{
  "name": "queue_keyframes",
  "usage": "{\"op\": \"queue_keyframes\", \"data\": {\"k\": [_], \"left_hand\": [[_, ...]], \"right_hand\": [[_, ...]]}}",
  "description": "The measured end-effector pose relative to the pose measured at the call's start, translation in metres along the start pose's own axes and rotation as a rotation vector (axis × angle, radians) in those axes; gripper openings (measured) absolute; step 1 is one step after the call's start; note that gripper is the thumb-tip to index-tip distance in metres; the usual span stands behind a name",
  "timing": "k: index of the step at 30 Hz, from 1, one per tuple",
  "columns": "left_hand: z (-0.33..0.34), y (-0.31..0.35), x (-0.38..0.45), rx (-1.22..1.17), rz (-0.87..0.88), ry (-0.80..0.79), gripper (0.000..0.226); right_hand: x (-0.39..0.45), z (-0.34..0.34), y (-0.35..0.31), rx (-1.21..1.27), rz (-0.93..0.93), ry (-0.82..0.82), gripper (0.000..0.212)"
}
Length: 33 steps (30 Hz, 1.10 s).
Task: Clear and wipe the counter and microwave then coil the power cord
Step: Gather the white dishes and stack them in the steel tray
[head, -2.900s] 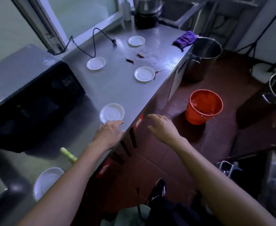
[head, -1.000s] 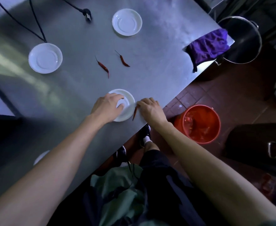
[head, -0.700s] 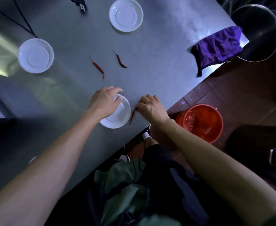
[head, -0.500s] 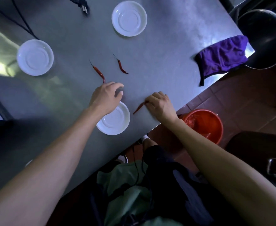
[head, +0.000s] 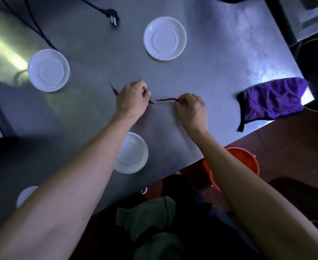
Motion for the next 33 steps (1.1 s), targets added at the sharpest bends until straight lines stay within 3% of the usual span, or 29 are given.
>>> {"op": "queue_keyframes", "data": {"k": [9,20,33], "left_hand": [[0.013,0.004,0.004,0.028,0.044,0.008,0.013],[-0.013,-0.02,-0.035,-0.151,0.093,0.085,0.019],[-0.086,-0.142,-0.175,-0.208,-0.041,0.303,0.02]], "right_hand": [[0.021,-0.007,0.013,-0.012,-0.03,-0.028,0.013],[0.021,0.009,-0.021,-0.003,-0.182,-0.067,0.012],[-0.081,0.069,-0.134,0.055,-0.529,-0.161,0.008]]}}
Point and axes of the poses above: each hand's wrist, its own x-axis towards the middle knuckle, its own z-axis out of the palm, y = z × x, the point moved 4 cm from there along x, towards the middle knuckle, and after that the axes turned 1 degree about y, right-handed, at the moved point
